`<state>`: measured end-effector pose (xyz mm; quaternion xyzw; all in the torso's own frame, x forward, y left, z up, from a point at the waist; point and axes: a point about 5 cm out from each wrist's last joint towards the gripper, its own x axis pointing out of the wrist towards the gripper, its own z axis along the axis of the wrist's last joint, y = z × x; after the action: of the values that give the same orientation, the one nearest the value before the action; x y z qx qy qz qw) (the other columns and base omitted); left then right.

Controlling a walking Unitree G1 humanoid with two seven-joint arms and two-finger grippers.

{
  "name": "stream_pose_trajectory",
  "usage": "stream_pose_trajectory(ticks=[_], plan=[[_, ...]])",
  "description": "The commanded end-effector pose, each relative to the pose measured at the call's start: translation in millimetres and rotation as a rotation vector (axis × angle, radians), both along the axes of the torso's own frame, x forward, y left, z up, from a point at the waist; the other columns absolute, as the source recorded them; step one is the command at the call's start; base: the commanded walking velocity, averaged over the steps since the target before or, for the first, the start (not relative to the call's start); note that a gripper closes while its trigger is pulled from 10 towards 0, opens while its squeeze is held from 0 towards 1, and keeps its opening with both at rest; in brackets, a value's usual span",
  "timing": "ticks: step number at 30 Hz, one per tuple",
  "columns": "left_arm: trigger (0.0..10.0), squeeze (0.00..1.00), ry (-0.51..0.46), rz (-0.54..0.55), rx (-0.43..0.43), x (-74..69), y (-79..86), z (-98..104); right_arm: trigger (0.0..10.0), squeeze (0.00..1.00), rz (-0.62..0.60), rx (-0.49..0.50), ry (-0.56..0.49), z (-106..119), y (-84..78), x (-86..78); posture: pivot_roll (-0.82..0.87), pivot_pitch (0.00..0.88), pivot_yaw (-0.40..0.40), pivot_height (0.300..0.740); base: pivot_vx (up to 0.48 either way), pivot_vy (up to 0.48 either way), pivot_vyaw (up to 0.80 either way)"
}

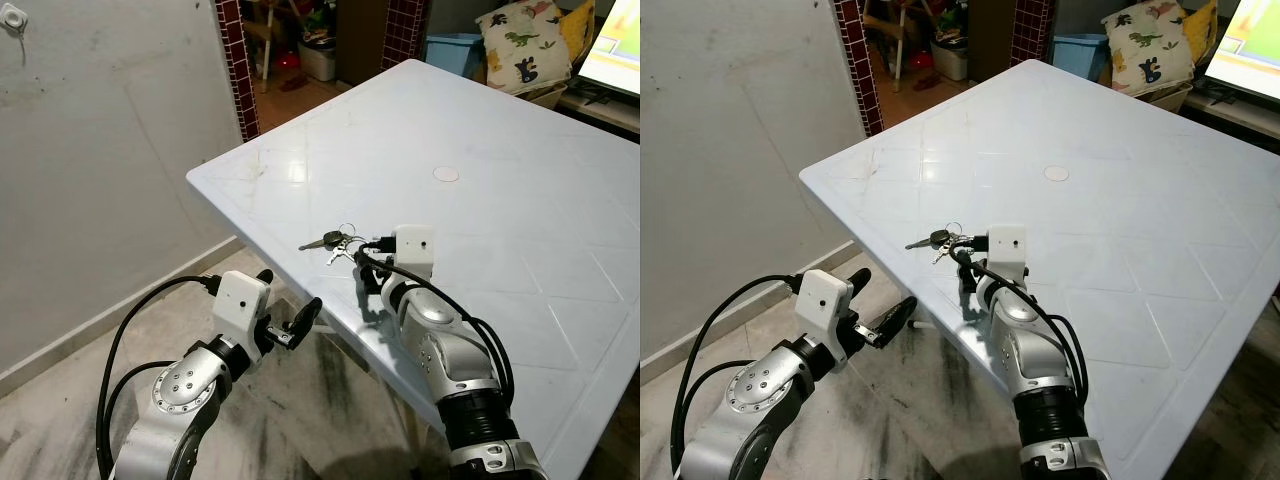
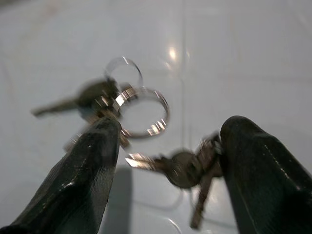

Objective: Hang keys on a hook

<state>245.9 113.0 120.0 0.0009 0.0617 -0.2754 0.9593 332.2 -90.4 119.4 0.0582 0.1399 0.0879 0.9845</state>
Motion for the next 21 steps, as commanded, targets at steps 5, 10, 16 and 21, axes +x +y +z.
stream_pose_trajectory(ticks=[5,10,16,21], plan=[[10.0,0.00,0.006,0.005,0.005,-1.2,-0.2,-2,10.0,1.00,0.040,0.013,-0.082,13,-4.0,-4.7,0.05,0.075,0.037,0.740,0.000,0.000,0.00],[10.0,0.00,0.012,0.006,0.005,-2.3,-0.7,-4,10.0,1.00,0.002,-0.122,-0.086,10,-17.4,-7.8,0.05,0.075,0.032,0.740,0.000,0.000,0.00],[10.0,0.00,0.020,0.004,0.006,-3.2,-1.3,-6,10.0,0.00,-0.020,-0.165,0.012,-12,-26.0,-14.2,0.05,0.075,0.031,0.740,0.000,0.000,0.00],[10.0,0.00,0.022,0.003,0.009,-3.3,-1.2,-6,10.0,0.00,-0.016,-0.171,0.094,-24,-22.3,-19.3,0.05,0.078,0.032,0.740,0.000,0.000,0.00]])
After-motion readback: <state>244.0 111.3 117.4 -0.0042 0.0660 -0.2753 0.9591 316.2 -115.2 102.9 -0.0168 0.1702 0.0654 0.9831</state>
